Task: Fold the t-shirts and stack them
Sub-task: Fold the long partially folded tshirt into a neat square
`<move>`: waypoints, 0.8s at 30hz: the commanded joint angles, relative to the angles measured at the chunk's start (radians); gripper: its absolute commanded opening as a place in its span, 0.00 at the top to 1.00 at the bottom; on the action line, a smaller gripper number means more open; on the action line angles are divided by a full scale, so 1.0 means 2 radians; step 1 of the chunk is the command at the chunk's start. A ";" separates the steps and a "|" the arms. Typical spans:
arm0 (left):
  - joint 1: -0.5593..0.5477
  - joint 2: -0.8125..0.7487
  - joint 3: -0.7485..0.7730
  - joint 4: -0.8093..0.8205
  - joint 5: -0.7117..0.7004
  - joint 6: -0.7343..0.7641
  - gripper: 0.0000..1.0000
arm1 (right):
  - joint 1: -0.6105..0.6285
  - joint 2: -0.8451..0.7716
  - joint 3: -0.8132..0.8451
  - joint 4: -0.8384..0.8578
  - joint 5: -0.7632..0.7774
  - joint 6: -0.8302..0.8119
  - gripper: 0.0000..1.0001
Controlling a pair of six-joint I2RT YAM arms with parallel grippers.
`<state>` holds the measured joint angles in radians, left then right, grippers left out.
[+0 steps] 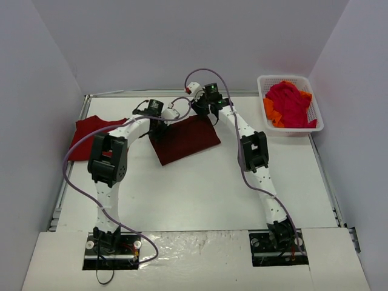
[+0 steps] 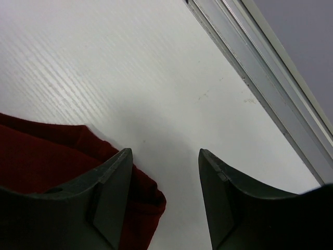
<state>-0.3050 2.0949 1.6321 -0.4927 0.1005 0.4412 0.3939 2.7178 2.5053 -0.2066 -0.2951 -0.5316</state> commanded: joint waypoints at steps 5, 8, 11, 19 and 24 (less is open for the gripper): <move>-0.002 -0.029 0.008 0.044 -0.105 -0.047 0.39 | 0.006 -0.047 -0.024 0.043 0.070 0.016 0.50; 0.001 -0.067 0.015 0.052 -0.150 -0.044 0.33 | 0.006 -0.094 -0.061 0.048 0.088 0.012 0.49; 0.005 -0.102 0.021 0.052 -0.178 -0.032 0.29 | 0.006 -0.145 -0.104 0.049 0.099 0.007 0.49; 0.089 -0.194 0.030 -0.031 -0.075 -0.092 0.21 | 0.012 -0.264 -0.219 0.042 0.122 0.000 0.48; 0.149 -0.250 -0.018 -0.068 0.026 -0.112 0.20 | 0.062 -0.293 -0.293 0.058 0.219 -0.086 0.49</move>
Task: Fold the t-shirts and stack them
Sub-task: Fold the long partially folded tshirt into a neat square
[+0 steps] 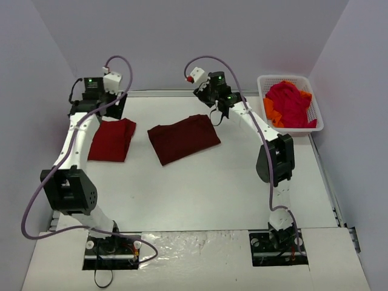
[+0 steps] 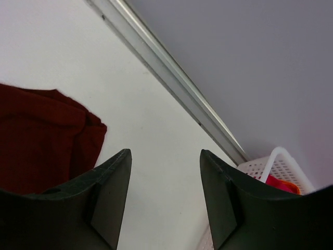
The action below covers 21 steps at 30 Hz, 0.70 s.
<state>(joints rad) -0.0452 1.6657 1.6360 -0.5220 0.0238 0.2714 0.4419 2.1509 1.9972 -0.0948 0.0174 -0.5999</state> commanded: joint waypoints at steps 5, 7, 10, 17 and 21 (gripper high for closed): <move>0.070 -0.075 -0.058 -0.086 0.100 -0.017 0.21 | 0.057 -0.015 -0.063 0.000 0.061 -0.050 0.50; 0.076 -0.101 -0.085 -0.088 0.101 -0.013 0.21 | 0.061 -0.009 -0.073 -0.002 0.065 -0.049 0.52; 0.082 -0.135 -0.118 -0.088 0.102 -0.008 0.21 | 0.061 -0.002 -0.094 -0.002 0.060 -0.040 0.53; 0.092 -0.180 -0.166 -0.086 0.109 -0.003 0.20 | 0.061 0.018 -0.147 -0.001 0.050 -0.025 0.53; 0.095 -0.191 -0.184 -0.090 0.105 0.008 0.20 | 0.059 0.044 -0.171 -0.002 0.053 -0.031 0.54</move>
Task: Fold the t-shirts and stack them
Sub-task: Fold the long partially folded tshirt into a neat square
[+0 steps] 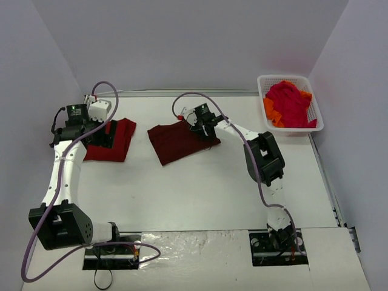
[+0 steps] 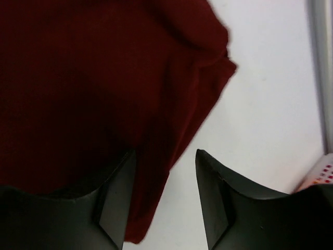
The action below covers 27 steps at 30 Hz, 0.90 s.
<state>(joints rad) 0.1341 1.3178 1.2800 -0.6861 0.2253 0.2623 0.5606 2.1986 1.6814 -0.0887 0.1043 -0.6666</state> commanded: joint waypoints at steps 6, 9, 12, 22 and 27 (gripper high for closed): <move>0.009 -0.047 -0.034 -0.002 -0.001 0.022 0.20 | -0.006 0.024 -0.050 -0.004 0.007 0.012 0.55; 0.011 -0.058 -0.044 0.002 -0.002 0.024 0.20 | -0.011 0.007 -0.082 -0.005 0.005 0.018 0.55; 0.012 -0.064 -0.049 0.006 0.002 0.024 0.19 | -0.019 -0.027 -0.120 -0.010 0.012 0.023 0.55; 0.013 -0.064 -0.046 0.008 0.036 0.015 0.19 | -0.065 -0.125 -0.232 -0.030 0.005 0.034 0.55; 0.013 -0.062 -0.048 0.006 0.058 0.012 0.19 | -0.073 -0.156 -0.257 -0.038 0.003 0.040 0.54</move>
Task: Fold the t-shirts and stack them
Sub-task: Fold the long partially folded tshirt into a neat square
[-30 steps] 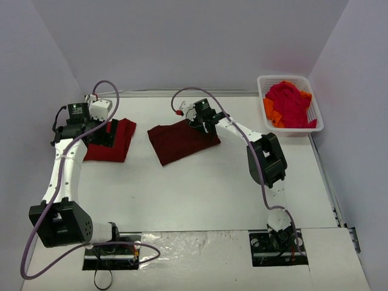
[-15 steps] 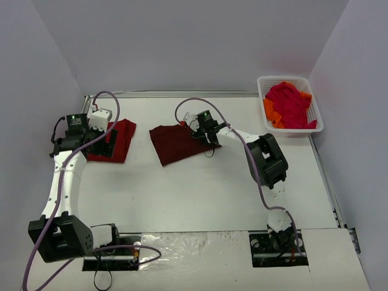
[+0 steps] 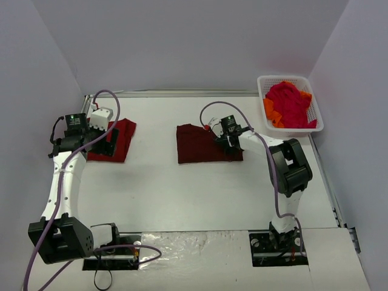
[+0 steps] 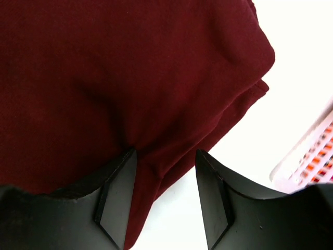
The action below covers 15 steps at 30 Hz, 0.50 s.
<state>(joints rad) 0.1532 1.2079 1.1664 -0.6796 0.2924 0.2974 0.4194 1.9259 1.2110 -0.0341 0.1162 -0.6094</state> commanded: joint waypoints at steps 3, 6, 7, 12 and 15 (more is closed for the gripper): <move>0.004 -0.008 0.006 0.003 0.033 -0.004 0.19 | -0.003 -0.033 -0.020 -0.075 -0.007 0.020 0.54; 0.004 -0.011 0.010 0.006 0.033 -0.011 0.19 | -0.004 -0.053 0.009 -0.091 -0.024 0.037 0.52; 0.004 -0.012 0.012 0.007 0.035 -0.011 0.19 | -0.005 -0.058 0.022 -0.099 -0.040 0.040 0.52; 0.004 -0.016 0.027 0.009 0.042 -0.017 0.19 | 0.000 -0.082 0.133 -0.172 -0.078 0.057 0.49; 0.004 -0.005 0.039 0.004 0.044 -0.021 0.18 | 0.012 -0.090 0.184 -0.194 -0.063 0.055 0.42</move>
<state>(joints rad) 0.1528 1.2079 1.1717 -0.6769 0.3542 0.2760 0.4191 1.8431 1.4666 -0.3161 -0.0002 -0.5213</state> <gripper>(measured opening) 0.815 0.567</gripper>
